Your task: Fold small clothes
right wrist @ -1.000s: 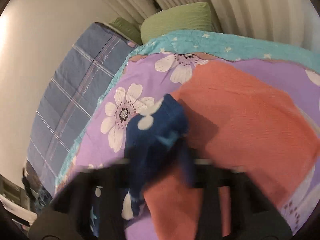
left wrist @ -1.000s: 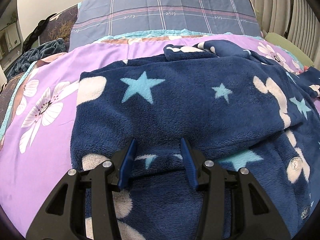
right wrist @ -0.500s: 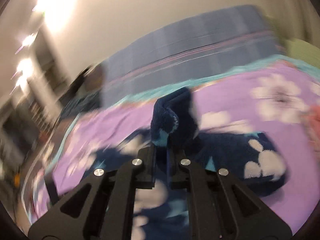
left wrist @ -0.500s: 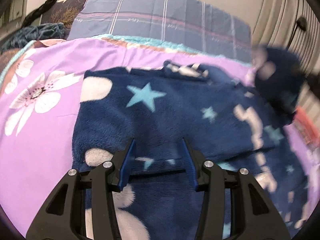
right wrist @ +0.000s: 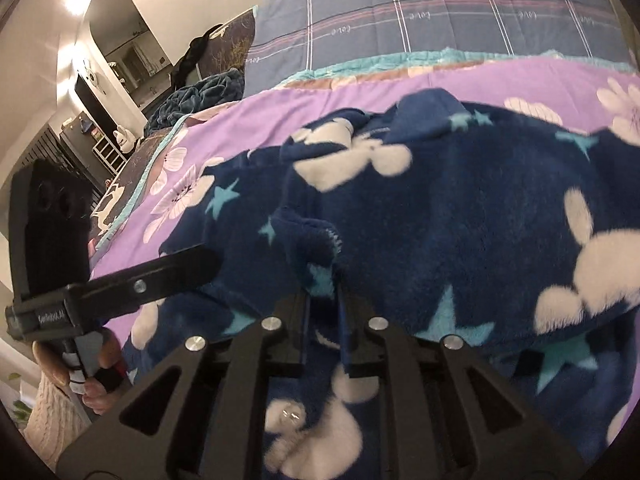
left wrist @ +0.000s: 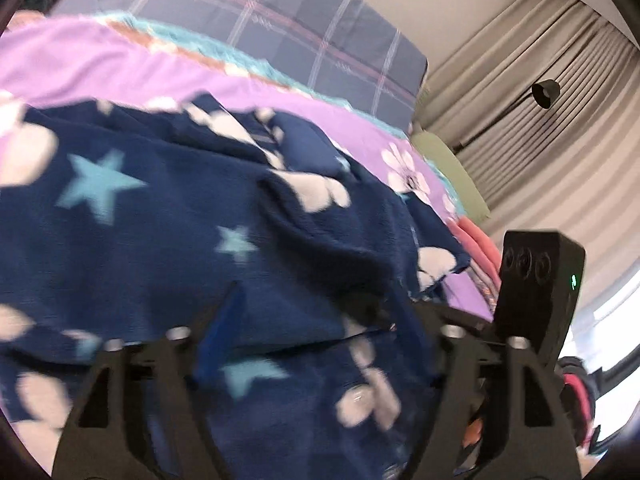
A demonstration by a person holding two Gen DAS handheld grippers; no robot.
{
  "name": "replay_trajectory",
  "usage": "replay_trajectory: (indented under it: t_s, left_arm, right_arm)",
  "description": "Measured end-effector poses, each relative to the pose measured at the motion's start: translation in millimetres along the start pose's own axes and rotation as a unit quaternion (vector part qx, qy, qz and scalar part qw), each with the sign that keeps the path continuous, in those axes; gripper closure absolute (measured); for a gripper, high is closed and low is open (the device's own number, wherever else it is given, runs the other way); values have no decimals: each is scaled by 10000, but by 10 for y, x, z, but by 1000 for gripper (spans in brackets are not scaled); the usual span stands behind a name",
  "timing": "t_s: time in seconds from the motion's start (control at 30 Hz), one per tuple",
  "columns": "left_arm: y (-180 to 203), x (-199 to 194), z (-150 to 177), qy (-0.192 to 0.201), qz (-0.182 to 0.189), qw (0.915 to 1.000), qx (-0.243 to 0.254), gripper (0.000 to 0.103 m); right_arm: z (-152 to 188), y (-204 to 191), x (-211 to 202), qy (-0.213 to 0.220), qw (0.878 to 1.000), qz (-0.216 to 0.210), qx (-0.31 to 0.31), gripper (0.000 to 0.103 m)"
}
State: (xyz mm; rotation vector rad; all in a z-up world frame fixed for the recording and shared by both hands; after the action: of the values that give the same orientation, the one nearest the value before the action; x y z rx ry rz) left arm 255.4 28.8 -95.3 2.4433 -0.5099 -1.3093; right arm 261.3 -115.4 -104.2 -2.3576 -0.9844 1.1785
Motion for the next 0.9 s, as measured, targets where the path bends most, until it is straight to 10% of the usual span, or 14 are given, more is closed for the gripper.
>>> replay_trajectory:
  t_s: [0.17,0.3,0.37,0.57,0.63,0.77,0.9]
  left_arm:
    - [155,299,-148,-241,-17,9993,-278,19]
    - [224,470,-185,-388,-454,9982,-108,83]
    - [250,415,-238,-298,-459,9985,6,91]
    - [304,-290,-535,637,-552,9956,411,93]
    - [258,-534,-599,877,-716,9921,534,93]
    - [-104,-1014,-643,1127,-1064,9870,428,93]
    - [-538,-1219,-646,1226,-1570,9799,137,93]
  right_arm:
    - [62,-83,7,-15,9997,130,-216,88]
    - [73,-124,7,-93,9996,99,-258,83]
    - [93,-128,-74,-68,9997,-18,-217,77]
    - [195,202,-308,-17,9989,457,68,69]
    - [269,504,-324,-12,9963,620,597,95]
    - [328,643,-365,236,9948,322,939,98]
    - [379,453,-263,172,9952,909,309,97]
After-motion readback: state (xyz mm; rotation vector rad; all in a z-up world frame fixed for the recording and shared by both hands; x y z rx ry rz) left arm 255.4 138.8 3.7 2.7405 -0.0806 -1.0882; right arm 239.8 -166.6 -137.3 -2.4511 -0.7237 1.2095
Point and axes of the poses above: each gripper's, at about its wrist camera, not at the fingertips, and x roughly the way its jaws point, y to its right, z to its underside, the point moved 2 cm from there along x, roughly the way its jaws point, and after that the axes turned 15 degrees about -z, right-handed, at the moved point
